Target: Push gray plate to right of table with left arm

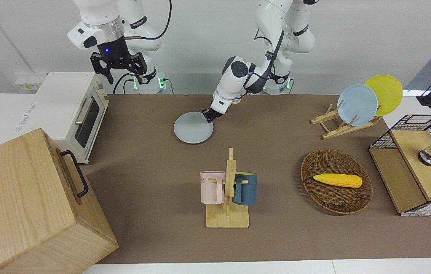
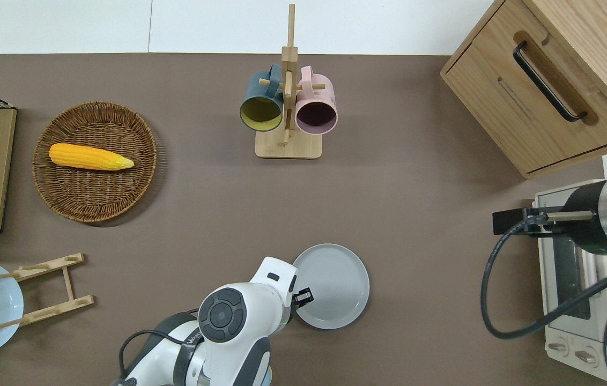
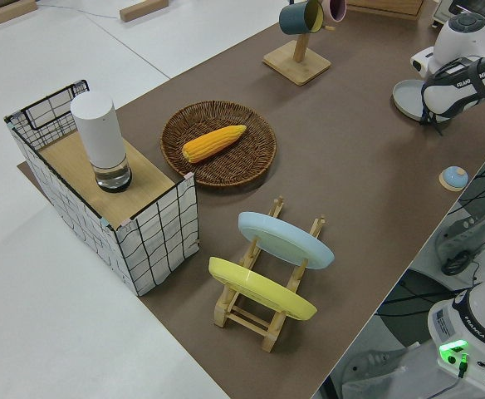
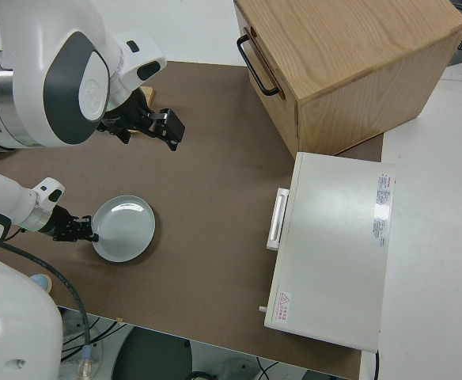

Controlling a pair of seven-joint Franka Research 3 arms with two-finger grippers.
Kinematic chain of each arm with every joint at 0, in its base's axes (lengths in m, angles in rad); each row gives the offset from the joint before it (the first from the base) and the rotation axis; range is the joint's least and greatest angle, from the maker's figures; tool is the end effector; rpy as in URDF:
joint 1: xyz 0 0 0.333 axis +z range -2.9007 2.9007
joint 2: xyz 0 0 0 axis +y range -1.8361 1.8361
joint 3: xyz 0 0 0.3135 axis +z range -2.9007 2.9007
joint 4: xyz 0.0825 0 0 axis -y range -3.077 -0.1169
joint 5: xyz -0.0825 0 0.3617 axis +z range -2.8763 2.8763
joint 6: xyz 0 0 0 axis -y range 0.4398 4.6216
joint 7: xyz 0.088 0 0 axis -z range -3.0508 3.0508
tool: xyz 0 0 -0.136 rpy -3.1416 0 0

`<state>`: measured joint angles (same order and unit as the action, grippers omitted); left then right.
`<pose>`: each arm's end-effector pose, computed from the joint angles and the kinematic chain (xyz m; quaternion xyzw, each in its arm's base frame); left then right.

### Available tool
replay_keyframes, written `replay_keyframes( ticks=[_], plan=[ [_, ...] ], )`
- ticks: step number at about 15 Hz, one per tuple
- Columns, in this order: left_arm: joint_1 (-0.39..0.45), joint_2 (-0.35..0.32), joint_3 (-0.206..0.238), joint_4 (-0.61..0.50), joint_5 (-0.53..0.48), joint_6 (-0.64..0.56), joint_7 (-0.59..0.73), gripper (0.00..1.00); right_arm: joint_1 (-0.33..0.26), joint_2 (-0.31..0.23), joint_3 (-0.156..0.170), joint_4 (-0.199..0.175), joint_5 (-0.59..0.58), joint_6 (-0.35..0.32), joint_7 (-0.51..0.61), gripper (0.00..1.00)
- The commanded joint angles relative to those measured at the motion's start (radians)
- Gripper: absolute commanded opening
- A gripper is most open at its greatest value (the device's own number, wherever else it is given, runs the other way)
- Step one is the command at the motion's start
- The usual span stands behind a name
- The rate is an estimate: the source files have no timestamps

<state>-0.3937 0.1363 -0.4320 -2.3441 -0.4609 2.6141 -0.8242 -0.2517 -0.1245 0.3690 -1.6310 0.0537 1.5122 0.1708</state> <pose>0.3521 -0.3785 0.2803 0.9667 0.1914 -0.0702 0.1547 0.4842 0.0763 0.6199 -0.9996 0.0265 0.0019 0.0042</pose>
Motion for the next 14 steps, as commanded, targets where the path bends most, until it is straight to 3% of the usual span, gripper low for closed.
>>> replay_keyframes(
  ticks=[1, 4, 9, 10, 12, 14],
  plan=[
    [-0.083, 0.066, 0.065, 0.055, -0.013, 0.027, -0.016, 0.00, -0.024, -0.027, 0.014, -0.027, 0.021, 0.000, 0.010, 0.996],
    [-0.149, 0.112, 0.107, 0.095, -0.015, 0.058, -0.044, 0.00, -0.024, -0.027, 0.014, -0.027, 0.021, 0.000, 0.010, 0.996],
    [-0.163, 0.141, 0.108, 0.131, -0.013, 0.073, -0.089, 0.00, -0.024, -0.027, 0.014, -0.027, 0.021, 0.000, 0.010, 0.996],
    [-0.163, 0.141, 0.108, 0.131, -0.013, 0.073, -0.089, 0.04, -0.024, -0.027, 0.014, -0.027, 0.021, 0.000, 0.012, 0.996],
    [-0.162, 0.137, 0.110, 0.129, -0.013, 0.070, -0.090, 0.19, -0.024, -0.027, 0.014, -0.027, 0.021, 0.000, 0.012, 0.996],
    [-0.148, 0.117, 0.108, 0.129, -0.013, 0.055, -0.085, 0.50, -0.024, -0.027, 0.014, -0.027, 0.021, 0.000, 0.010, 0.996]
  ],
)
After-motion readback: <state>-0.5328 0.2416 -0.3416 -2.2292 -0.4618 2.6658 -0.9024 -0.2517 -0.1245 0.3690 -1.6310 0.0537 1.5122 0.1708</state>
